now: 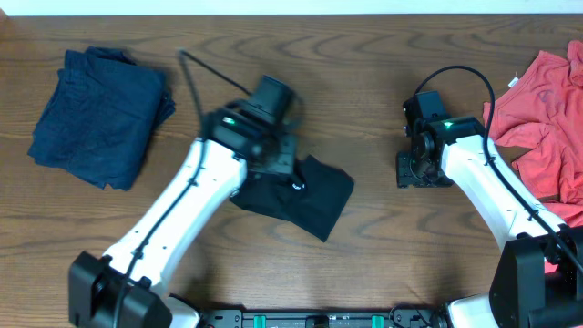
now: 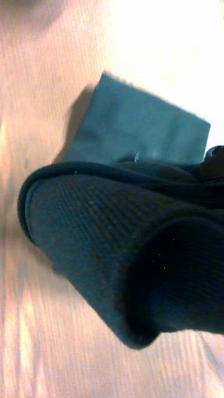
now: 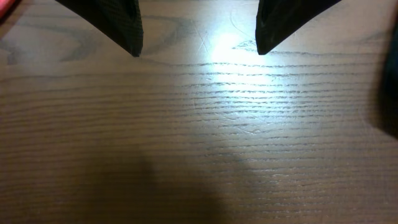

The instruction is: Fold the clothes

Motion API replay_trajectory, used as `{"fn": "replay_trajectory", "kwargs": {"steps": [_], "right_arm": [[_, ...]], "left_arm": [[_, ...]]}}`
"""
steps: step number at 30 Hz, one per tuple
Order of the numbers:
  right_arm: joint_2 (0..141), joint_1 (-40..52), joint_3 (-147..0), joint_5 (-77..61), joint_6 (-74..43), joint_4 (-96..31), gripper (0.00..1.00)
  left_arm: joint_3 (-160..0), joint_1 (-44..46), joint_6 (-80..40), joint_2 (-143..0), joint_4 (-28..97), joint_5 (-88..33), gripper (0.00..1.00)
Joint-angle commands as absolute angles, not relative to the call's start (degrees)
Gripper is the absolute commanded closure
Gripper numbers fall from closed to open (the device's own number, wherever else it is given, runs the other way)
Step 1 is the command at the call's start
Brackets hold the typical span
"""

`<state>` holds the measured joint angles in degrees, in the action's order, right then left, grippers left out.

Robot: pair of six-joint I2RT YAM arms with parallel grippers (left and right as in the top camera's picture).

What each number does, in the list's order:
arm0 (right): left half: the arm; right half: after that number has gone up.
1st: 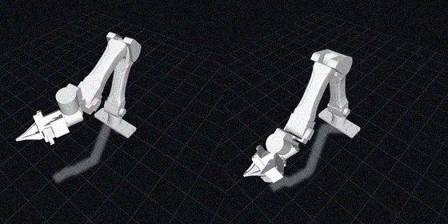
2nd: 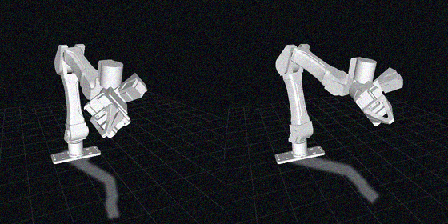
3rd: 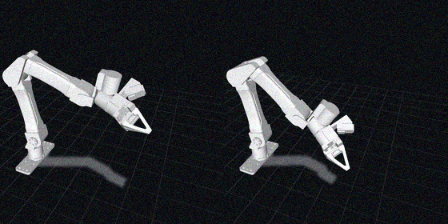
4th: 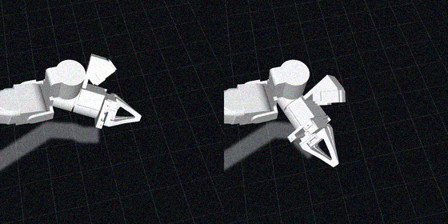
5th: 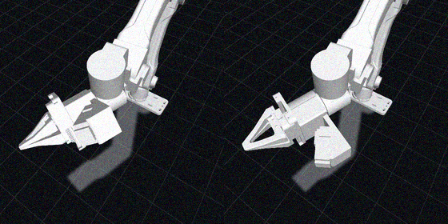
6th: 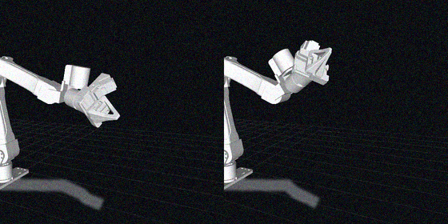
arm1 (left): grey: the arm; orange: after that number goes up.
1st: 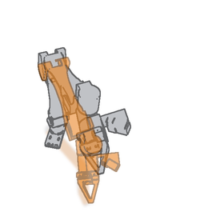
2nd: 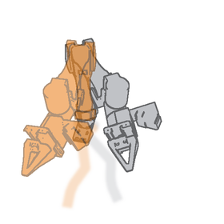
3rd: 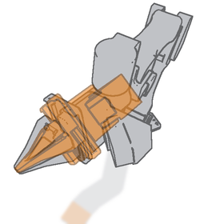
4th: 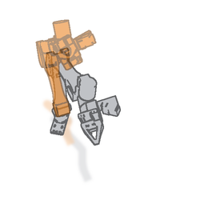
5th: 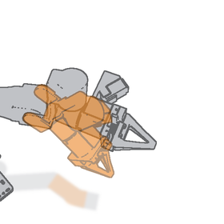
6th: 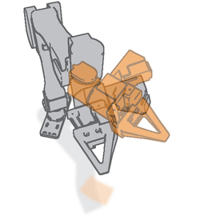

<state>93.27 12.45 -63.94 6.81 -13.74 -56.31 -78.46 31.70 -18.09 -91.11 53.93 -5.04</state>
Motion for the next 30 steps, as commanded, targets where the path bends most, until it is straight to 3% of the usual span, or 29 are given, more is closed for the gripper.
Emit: {"fn": "replay_trajectory", "kwargs": {"steps": [1, 16, 19, 21, 23, 30], "right_arm": [[92.49, 12.38, -63.72, 5.89, -12.99, -56.4, 0.44], [92.49, 12.38, -63.72, 5.74, -12.58, -56.53, 0.43], [92.47, 12.38, -63.72, 5.74, -12.58, -56.53, 0.43], [92.49, 12.38, -63.72, 5.72, -12.58, -56.58, 0.43], [92.49, 12.38, -63.72, 5.69, -12.58, -56.6, 0.42], [92.49, 12.38, -63.75, -0.38, -8.54, -54.52, 0.41]], "left_arm": [[-79.35, 35.83, -19.59, -93.67, 52.53, -5.15, 0.93], [-79.37, 43.97, -20.29, -98.85, 51.05, -4.97, 0.92], [-79.37, 45.17, -20.27, -98.85, 50.17, -5.52, 0.61], [-79.44, 45.71, -20.18, -98.65, 50.06, -6.48, 0.49], [-79.75, 45.5, -18.37, -97.51, 50.72, -6.42, 0.43], [-80.55, 37.91, -17.45, -86.63, 51.7, 2.46, 0.37]]}}
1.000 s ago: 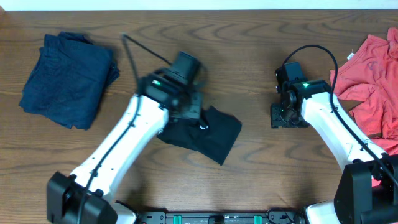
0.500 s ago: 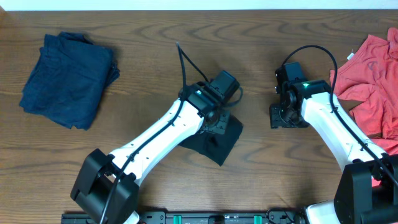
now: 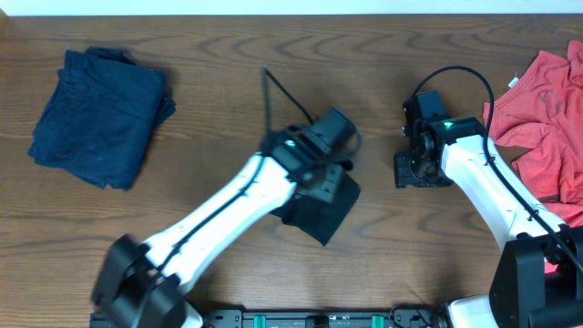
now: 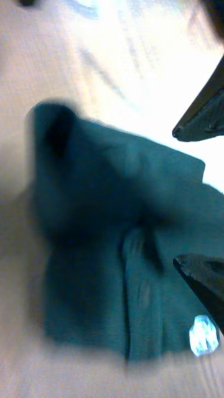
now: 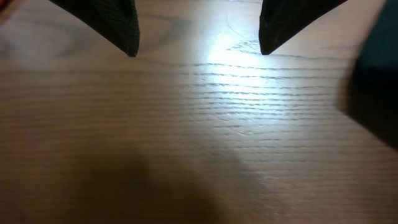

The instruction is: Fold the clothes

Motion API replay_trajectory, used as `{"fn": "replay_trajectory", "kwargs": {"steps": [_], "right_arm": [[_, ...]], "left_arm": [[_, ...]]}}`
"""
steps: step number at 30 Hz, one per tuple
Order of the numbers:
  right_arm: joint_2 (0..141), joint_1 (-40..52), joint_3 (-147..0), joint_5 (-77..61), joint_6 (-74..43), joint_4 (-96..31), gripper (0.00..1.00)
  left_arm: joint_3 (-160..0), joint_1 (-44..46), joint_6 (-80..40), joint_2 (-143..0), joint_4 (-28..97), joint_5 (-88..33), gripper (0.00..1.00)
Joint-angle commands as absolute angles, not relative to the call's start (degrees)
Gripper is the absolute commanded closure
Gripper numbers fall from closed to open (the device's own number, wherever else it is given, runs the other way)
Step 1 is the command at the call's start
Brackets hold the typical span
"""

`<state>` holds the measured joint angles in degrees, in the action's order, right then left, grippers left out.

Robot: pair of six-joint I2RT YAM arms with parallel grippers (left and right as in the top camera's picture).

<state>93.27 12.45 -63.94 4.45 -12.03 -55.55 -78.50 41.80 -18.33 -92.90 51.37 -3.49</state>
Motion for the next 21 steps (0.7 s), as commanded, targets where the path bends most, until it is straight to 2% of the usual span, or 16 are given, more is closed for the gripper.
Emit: {"fn": "replay_trajectory", "kwargs": {"steps": [1, 10, 15, 21], "right_arm": [[92.47, 12.4, -63.75, -3.14, -6.9, -53.36, 0.41], [92.47, 12.45, -73.1, -24.03, -1.96, -44.25, 0.43], [92.58, 14.61, -75.83, -35.48, -0.75, -46.11, 0.46], [93.47, 21.89, -69.12, -34.76, -0.05, -47.27, 0.46]], "left_arm": [[-80.55, 36.21, -17.45, -85.17, 51.66, 3.29, 0.37], [-80.47, 20.4, -18.31, -82.0, 49.41, 1.02, 0.37], [-79.94, 18.94, -18.26, -86.08, 49.65, -3.29, 0.39], [-77.84, 19.09, -18.26, -93.58, 50.24, -4.16, 0.42]]}}
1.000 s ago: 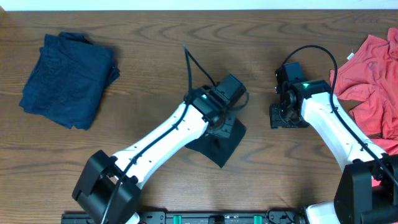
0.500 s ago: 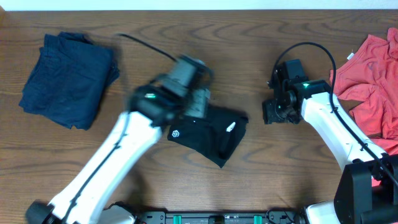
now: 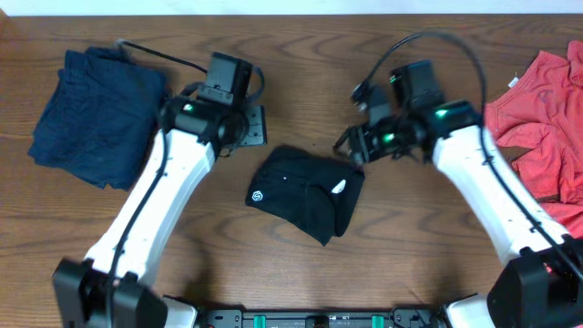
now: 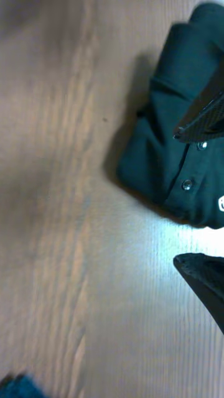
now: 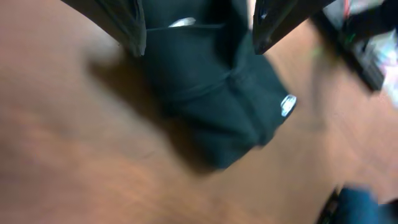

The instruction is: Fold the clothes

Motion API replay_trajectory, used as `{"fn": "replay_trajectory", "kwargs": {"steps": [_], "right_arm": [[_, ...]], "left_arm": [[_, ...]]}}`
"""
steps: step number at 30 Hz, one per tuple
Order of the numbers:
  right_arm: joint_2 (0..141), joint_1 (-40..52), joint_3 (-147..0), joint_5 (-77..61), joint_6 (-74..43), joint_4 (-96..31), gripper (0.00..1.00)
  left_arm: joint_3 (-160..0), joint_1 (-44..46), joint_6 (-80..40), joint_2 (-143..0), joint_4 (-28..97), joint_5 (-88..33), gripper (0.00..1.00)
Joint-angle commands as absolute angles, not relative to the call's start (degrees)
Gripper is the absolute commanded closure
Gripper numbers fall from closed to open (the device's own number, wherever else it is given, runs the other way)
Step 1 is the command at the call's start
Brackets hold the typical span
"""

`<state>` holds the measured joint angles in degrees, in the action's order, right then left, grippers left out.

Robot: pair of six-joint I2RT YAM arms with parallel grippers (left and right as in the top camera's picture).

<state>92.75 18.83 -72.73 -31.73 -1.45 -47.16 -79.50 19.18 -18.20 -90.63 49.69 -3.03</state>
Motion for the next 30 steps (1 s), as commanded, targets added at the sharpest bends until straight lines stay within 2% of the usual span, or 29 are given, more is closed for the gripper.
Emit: {"fn": "replay_trajectory", "kwargs": {"steps": [1, 10, 11, 14, 15, 19, 23, 26, 30], "right_arm": [[93.6, 22.98, -67.2, -34.79, -0.89, -46.78, 0.46], [93.78, 30.57, -48.75, -34.76, -6.11, -40.42, 0.47], [93.78, 31.16, -46.63, -34.76, -7.01, -39.11, 0.53], [93.78, 31.9, -42.09, -34.79, -8.56, -36.36, 0.91], [93.78, 31.9, -40.99, -34.79, -8.73, -36.32, 0.99], [93.78, 31.81, -38.83, -32.69, -7.99, -38.22, 0.99], [93.78, 31.73, -38.65, -27.0, -14.11, -38.24, 0.98], [93.78, 31.4, -38.65, -21.89, -19.42, -38.83, 0.91], [93.78, 29.63, -38.94, -19.94, -20.69, -38.13, 0.85]], "left_arm": [[-77.47, 19.09, -18.26, -94.91, 50.3, -4.16, 0.42], [-76.86, 19.09, -17.67, -105.54, 50.24, -8.21, 0.41], [-76.86, 19.09, -17.67, -106.48, 50.26, -8.27, 0.41], [-76.82, 19.09, -17.67, -108.64, 50.48, -8.6, 0.41], [-76.82, 19.09, -17.67, -109.14, 50.61, -8.6, 0.41], [-76.82, 19.09, -17.67, -110.56, 50.92, -8.58, 0.41], [-76.58, 19.09, -17.67, -111.59, 50.89, -8.58, 0.41], [-75.44, 19.09, -17.67, -111.59, 50.92, -8.58, 0.41], [-72.84, 19.09, -17.93, -111.59, 50.96, -8.58, 0.42]]}}
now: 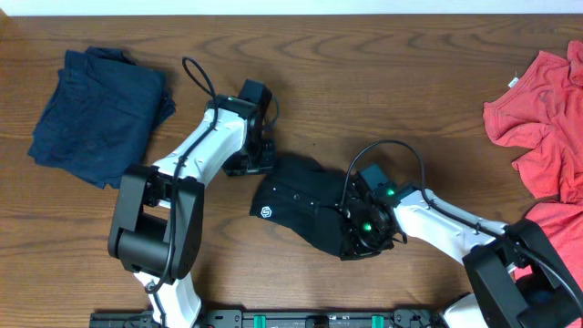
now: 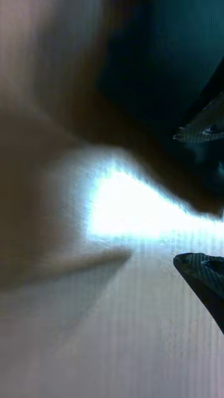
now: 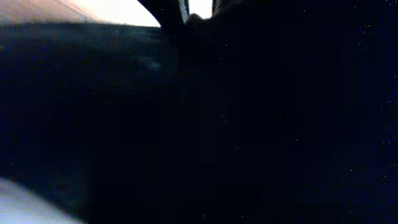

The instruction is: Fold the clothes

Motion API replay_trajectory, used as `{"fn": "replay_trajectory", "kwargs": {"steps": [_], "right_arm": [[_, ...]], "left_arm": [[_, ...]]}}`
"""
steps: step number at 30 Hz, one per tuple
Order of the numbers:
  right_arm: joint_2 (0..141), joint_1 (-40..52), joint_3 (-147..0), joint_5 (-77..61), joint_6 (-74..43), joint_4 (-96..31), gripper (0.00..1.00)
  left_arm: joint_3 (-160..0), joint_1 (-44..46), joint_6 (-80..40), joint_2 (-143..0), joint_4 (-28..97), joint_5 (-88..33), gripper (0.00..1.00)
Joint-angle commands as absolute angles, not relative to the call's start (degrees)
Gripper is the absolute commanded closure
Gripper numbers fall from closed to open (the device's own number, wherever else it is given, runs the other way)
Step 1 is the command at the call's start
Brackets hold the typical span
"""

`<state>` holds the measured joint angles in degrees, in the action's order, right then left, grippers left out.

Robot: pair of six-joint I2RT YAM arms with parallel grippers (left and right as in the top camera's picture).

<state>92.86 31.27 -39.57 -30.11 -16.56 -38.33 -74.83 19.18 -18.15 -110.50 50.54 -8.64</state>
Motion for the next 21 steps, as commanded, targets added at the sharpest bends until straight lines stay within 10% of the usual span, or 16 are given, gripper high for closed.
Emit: {"fn": "replay_trajectory", "kwargs": {"steps": [1, 21], "right_arm": [[93.78, 28.73, -39.33, -19.11, -21.1, -38.13, 0.84], [92.36, 13.17, -61.21, -20.56, -9.91, -47.68, 0.69]], "left_arm": [[-71.96, 19.09, -18.39, -111.59, 51.44, -8.6, 0.43], [-69.34, 18.48, -24.53, -98.43, 54.13, -3.64, 0.46]]}}
